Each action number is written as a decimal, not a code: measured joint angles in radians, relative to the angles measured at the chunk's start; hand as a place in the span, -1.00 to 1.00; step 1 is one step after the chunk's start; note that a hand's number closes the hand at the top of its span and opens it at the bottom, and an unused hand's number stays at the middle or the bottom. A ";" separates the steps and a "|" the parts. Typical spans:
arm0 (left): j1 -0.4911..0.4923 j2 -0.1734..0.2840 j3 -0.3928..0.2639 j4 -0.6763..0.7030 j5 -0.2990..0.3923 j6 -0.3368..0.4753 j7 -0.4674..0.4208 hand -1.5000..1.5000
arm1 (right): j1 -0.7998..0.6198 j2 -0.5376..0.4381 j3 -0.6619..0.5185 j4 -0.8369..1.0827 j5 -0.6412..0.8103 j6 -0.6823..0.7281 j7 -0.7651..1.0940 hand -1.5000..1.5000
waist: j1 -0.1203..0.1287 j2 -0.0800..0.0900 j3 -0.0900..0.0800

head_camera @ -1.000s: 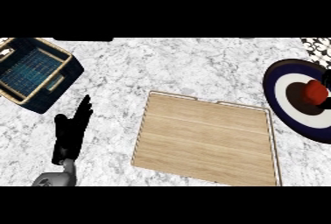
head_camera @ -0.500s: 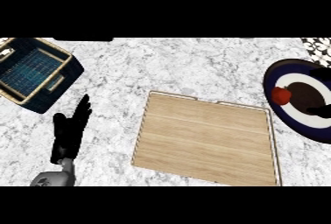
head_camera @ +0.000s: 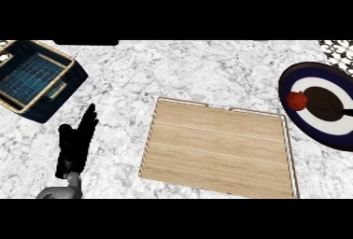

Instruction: Pick the bell pepper from the tray and place it in the plate

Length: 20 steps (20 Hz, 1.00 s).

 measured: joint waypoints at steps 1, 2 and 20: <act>-0.008 -0.001 -0.002 -0.001 -0.001 0.000 0.007 0.00 | 0.004 -0.012 -0.011 0.018 -0.012 0.025 -0.016 -1.00 | 0.003 0.002 0.000; -0.010 -0.011 -0.011 0.001 -0.010 0.008 0.008 0.00 | 0.012 -0.023 -0.018 0.032 -0.021 0.040 -0.029 -1.00 | 0.004 0.003 0.000; -0.031 -0.003 0.004 0.021 0.000 -0.014 0.002 0.00 | 0.073 -0.029 0.001 0.084 -0.063 0.027 -0.117 -1.00 | 0.014 0.006 0.001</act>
